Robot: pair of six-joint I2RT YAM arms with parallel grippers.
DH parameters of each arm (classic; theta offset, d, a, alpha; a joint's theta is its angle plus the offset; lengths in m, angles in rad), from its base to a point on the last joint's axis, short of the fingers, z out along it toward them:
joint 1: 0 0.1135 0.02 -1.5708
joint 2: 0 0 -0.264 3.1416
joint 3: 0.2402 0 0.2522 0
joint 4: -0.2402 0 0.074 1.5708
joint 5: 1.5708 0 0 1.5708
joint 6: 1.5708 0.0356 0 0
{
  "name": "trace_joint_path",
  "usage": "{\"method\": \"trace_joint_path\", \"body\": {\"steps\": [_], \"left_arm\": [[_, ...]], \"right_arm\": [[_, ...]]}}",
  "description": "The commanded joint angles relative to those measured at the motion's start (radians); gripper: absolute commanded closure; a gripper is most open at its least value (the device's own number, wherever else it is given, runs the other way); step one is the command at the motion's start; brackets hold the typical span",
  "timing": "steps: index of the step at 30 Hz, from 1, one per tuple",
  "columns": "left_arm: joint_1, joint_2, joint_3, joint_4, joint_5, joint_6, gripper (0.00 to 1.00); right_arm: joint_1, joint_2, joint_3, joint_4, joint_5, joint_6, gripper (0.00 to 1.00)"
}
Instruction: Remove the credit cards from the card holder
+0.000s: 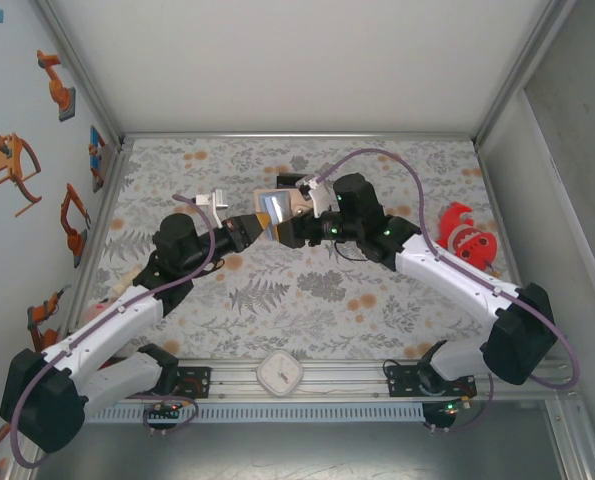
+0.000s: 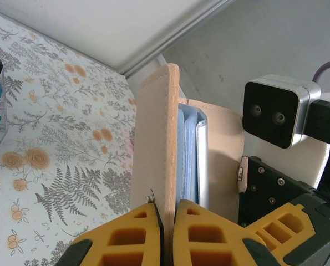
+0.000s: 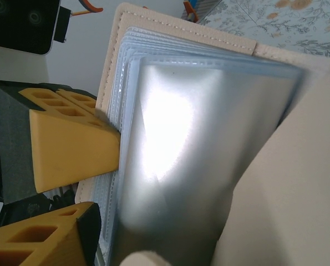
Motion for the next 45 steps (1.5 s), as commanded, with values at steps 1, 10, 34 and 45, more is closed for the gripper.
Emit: {"method": "trace_joint_path", "body": {"steps": [1,10,34,45], "left_arm": [[-0.007,0.001,0.039,0.079,0.023,-0.023,1.0],[-0.008,0.004,0.039,0.108,0.037,-0.045,1.0],[-0.019,0.009,0.039,0.11,0.056,-0.063,1.0],[-0.018,-0.064,0.043,-0.01,0.023,-0.003,1.0]], "right_arm": [[0.011,0.011,0.004,0.008,-0.046,-0.022,0.34],[0.012,0.024,0.014,-0.025,-0.001,-0.027,0.36],[0.011,0.005,0.0,-0.043,0.139,-0.01,0.54],[0.007,-0.08,-0.038,-0.085,0.351,0.004,0.5]]}}
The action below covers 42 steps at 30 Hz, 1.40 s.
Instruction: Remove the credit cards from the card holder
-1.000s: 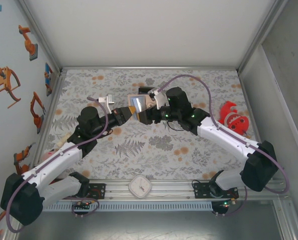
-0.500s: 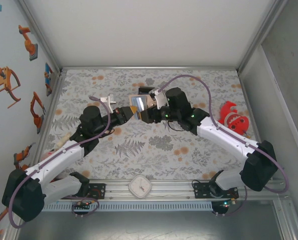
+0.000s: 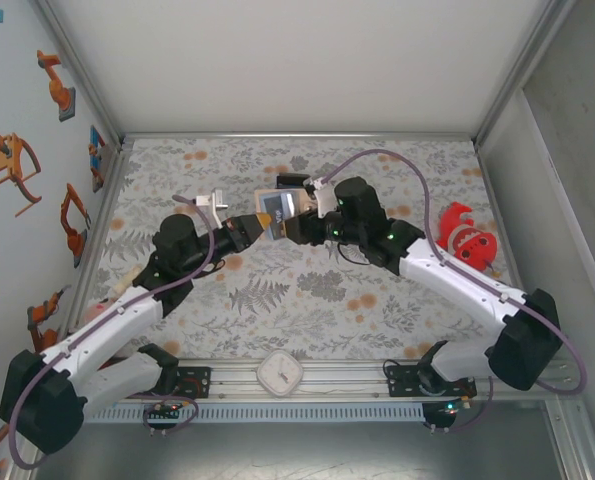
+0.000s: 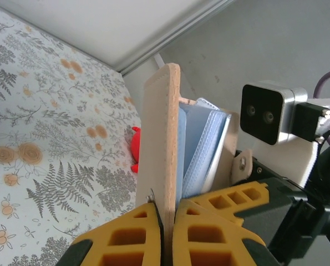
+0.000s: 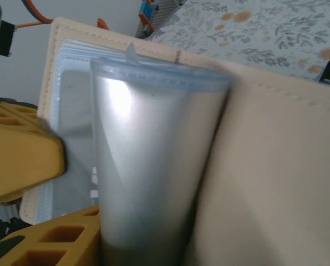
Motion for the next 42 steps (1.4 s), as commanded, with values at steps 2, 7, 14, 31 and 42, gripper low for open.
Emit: {"method": "trace_joint_path", "body": {"steps": [2,7,14,31,42], "left_arm": [[-0.006,-0.054,0.046,-0.021,0.015,0.044,1.0],[-0.006,-0.082,0.071,-0.106,-0.003,0.09,1.0],[-0.02,-0.092,0.113,-0.276,-0.056,0.155,1.0],[-0.126,0.26,0.001,0.072,-0.032,0.042,1.0],[-0.054,0.486,-0.087,0.383,0.085,-0.086,1.0]], "right_arm": [[-0.01,-0.056,-0.028,-0.067,0.193,0.001,0.47],[-0.037,-0.11,-0.042,-0.188,0.39,0.025,0.4],[-0.071,-0.198,-0.047,-0.321,0.527,0.048,0.4],[-0.071,-0.175,-0.035,-0.371,0.402,0.063,0.45],[-0.079,-0.023,-0.026,-0.317,0.249,0.106,0.46]]}}
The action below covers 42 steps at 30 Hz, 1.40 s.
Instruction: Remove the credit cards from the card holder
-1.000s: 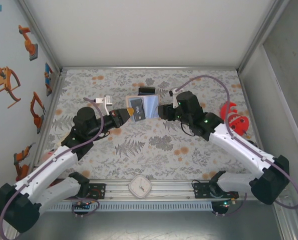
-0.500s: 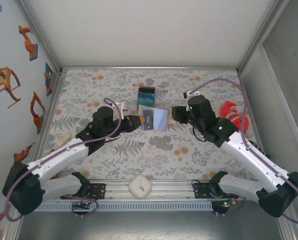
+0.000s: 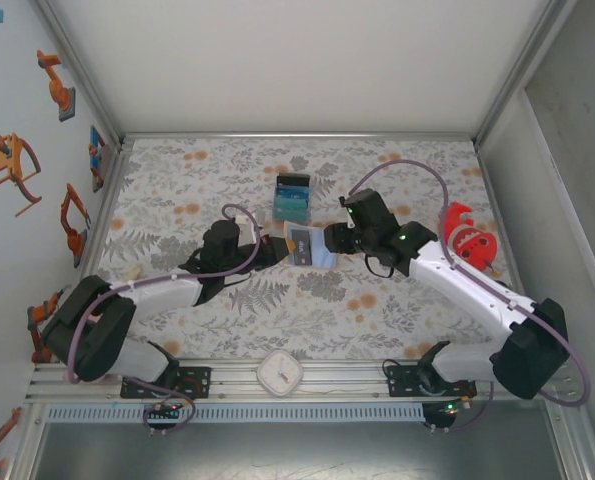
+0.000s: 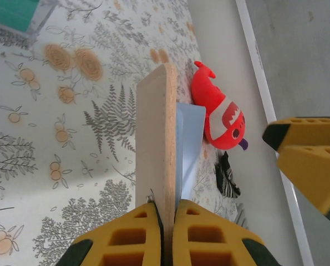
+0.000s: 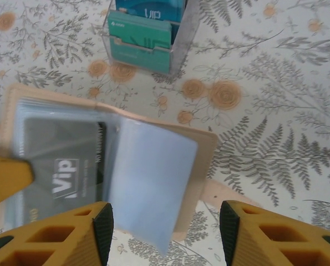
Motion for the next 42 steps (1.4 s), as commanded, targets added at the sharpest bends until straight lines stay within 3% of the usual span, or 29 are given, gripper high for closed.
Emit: {"method": "trace_joint_path", "body": {"steps": [1,13,19,22,29,31,36,39,42], "left_arm": [[0.03,0.051,-0.038,0.193,0.073,-0.075,1.0],[0.075,0.211,-0.059,0.278,0.167,-0.184,1.0],[0.1,0.229,-0.043,0.117,0.182,-0.132,1.0],[0.095,0.188,-0.004,-0.089,0.132,-0.037,0.95],[0.093,0.025,0.128,-0.621,-0.124,0.22,0.55],[0.082,-0.009,0.157,-0.709,-0.223,0.261,0.49],[0.008,-0.067,0.167,-0.755,-0.434,0.286,0.48],[-0.039,-0.049,0.172,-0.713,-0.483,0.294,0.49],[-0.054,0.011,0.19,-0.695,-0.477,0.303,0.5]], "right_arm": [[-0.012,0.022,0.015,0.047,-0.088,0.035,0.46],[-0.059,0.19,-0.02,0.19,-0.318,0.091,0.53],[-0.074,0.269,-0.027,0.221,-0.373,0.101,0.57],[-0.074,0.302,-0.033,0.237,-0.388,0.107,0.57],[-0.074,0.354,-0.05,0.296,-0.455,0.144,0.61],[-0.072,0.364,-0.051,0.305,-0.469,0.154,0.63],[-0.051,0.372,-0.066,0.347,-0.487,0.184,0.65],[-0.026,0.401,-0.057,0.358,-0.498,0.202,0.67],[-0.012,0.43,-0.062,0.384,-0.515,0.239,0.77]]}}
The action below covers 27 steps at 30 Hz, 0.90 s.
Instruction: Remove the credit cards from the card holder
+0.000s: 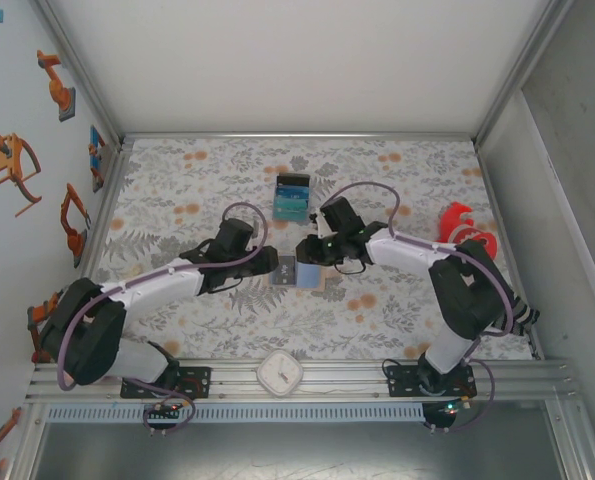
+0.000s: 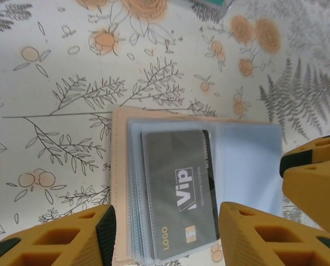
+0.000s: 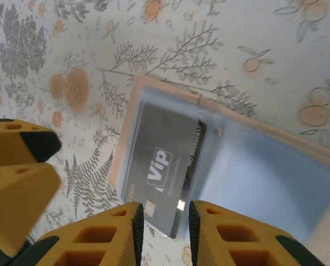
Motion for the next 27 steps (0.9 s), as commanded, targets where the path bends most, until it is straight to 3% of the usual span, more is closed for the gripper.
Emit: {"method": "trace_joint_path", "body": {"steps": [1,15,27], "left_arm": [[-0.009,0.062,0.031,-0.016,-0.054,0.046,0.5],[-0.026,0.189,0.085,-0.016,0.002,0.124,0.66],[-0.036,0.22,0.092,-0.049,-0.006,0.123,0.73]], "right_arm": [[0.012,0.038,-0.015,0.056,-0.04,0.061,0.79],[0.016,0.128,-0.051,0.137,-0.067,0.15,0.86],[0.011,0.163,-0.066,0.175,-0.08,0.165,0.84]]}}
